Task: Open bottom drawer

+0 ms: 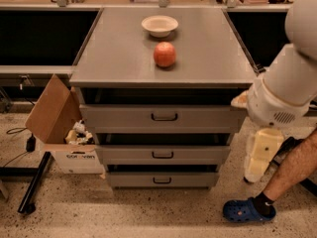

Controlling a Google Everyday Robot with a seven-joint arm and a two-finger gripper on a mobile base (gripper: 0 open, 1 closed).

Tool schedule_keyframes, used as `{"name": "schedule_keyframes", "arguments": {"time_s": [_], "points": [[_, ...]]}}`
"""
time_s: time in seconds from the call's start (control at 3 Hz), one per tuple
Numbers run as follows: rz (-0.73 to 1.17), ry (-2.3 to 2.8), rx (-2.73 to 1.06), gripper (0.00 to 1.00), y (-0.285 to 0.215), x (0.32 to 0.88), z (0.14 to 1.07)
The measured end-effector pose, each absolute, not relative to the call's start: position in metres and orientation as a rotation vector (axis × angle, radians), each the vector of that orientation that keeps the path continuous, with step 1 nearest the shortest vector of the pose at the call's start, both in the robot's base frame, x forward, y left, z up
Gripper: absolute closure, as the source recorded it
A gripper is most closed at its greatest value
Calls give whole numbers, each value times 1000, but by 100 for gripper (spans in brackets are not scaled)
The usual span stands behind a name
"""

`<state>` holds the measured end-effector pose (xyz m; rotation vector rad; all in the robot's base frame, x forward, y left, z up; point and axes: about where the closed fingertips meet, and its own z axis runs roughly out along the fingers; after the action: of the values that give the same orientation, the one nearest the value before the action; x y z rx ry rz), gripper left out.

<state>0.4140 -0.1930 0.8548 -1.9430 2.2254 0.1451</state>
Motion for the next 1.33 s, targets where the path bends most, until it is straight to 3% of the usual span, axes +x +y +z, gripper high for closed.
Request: {"name": "schedule_keyframes", "arguments": {"time_s": [0.33, 1.0, 1.33], "points": [[262, 2214, -1999, 0, -188, 387, 789], [273, 2159, -2045, 0, -185, 389, 758], [312, 2084, -2113, 0, -180, 390, 693]]}}
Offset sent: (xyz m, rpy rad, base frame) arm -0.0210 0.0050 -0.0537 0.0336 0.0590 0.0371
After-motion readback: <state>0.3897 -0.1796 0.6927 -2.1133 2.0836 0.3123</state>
